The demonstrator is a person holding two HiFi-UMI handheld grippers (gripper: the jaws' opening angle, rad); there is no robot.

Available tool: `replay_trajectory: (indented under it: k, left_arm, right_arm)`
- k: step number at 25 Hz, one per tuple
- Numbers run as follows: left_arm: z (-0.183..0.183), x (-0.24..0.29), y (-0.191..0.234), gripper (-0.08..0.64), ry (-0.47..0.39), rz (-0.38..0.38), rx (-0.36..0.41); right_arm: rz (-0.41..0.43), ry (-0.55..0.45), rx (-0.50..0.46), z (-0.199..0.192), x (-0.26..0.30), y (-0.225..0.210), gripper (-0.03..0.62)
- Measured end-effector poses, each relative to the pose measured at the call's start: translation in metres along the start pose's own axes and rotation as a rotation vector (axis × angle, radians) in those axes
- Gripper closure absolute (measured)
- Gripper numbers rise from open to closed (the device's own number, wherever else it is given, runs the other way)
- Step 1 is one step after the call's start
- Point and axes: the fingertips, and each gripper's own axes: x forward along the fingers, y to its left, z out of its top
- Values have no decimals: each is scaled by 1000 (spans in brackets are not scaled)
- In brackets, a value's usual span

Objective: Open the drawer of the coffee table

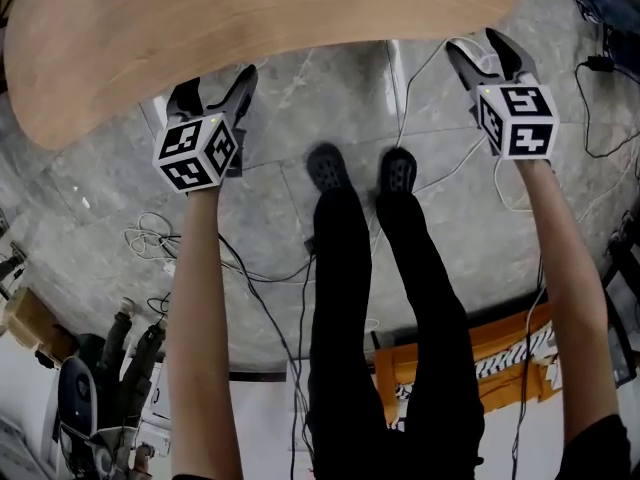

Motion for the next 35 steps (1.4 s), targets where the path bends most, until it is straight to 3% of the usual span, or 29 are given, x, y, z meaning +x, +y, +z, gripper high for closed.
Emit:
replay_trajectory:
  k: [13,21,35]
  left_arm:
    - [10,6,0,138,-9,-1,-61]
    - [15,12,-18,139,-25,-31,-98]
    - [17,12,-16,140,-31,23,-139]
  right_arm:
    - [43,7,-64,12,13,12,341]
    - [39,11,-27,13,17,13,341]
    - [8,28,-22,13,17,10,341]
